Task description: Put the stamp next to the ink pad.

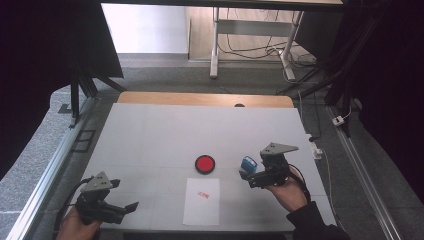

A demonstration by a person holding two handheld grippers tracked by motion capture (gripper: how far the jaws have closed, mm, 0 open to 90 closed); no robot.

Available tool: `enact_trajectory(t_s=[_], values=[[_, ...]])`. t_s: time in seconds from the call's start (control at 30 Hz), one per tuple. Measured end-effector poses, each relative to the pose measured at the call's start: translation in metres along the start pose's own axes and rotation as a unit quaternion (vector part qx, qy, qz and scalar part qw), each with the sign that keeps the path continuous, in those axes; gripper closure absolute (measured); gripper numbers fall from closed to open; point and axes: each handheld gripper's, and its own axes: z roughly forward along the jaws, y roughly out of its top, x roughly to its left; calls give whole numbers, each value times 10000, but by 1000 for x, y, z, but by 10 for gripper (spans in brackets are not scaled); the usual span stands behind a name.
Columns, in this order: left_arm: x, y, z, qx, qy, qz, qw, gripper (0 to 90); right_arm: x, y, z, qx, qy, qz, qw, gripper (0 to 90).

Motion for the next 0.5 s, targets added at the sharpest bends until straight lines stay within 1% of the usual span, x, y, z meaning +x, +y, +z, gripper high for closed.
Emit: enact_trajectory(t_s=[0.13, 0.23, 0.37, 0.5], values=[[0, 0, 0, 0, 0, -6, 10000, 5, 7, -2, -8, -74, -25, -79, 9999, 0], [0, 0, 0, 0, -1, -7, 10000, 5, 12, -4, -14, -63, -56, -152, 9998, 0], [0, 0, 0, -1, -2, -12, 10000, 5, 15, -10, -20, -101, -64, -148, 9998, 0], [0, 0, 0, -3, -1, -14, 10000, 5, 15, -15, -29, -137, -137, -117, 9997, 0]])
